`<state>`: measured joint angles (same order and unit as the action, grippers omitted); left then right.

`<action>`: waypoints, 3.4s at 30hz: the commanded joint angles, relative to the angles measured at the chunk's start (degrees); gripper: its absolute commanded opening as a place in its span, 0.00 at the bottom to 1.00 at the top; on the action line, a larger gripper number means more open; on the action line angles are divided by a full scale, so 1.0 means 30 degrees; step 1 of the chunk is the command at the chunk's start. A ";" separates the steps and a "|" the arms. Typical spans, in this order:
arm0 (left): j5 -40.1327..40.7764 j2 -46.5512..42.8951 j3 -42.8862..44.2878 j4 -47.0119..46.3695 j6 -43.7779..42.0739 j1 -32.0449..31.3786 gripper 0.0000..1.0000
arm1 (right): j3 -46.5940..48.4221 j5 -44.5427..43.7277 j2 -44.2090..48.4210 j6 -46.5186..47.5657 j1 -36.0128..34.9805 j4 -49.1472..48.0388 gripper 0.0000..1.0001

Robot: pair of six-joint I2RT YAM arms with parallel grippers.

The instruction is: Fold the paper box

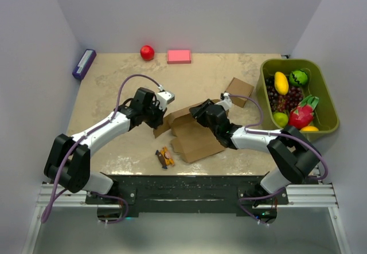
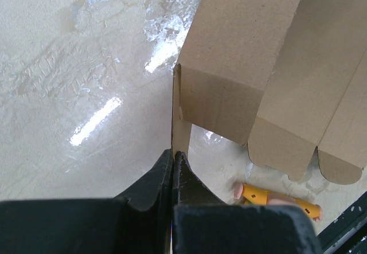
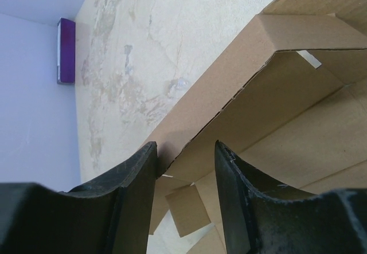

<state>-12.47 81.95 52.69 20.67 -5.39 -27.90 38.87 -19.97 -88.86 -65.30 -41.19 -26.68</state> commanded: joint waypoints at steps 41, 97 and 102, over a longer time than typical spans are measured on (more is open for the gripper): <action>0.0844 0.1099 0.0514 -0.1469 -0.0577 -0.2125 0.50 | -0.0653 -0.0786 -0.0175 -0.0939 0.0077 -0.1332 0.18; 0.1085 -0.4003 -1.0473 -1.3505 1.0089 0.1771 0.79 | -0.2704 -0.0872 0.0938 -0.1525 0.0106 -0.4409 0.00; -0.1057 -0.2505 -1.0384 -1.5968 0.9268 0.1130 0.77 | -0.2499 -0.1254 0.1026 -0.1700 0.0107 -0.4088 0.00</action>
<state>-9.45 72.44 21.08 -16.58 25.08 -22.79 30.89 -20.27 -86.91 -70.26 -41.01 -38.48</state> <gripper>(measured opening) 0.782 0.029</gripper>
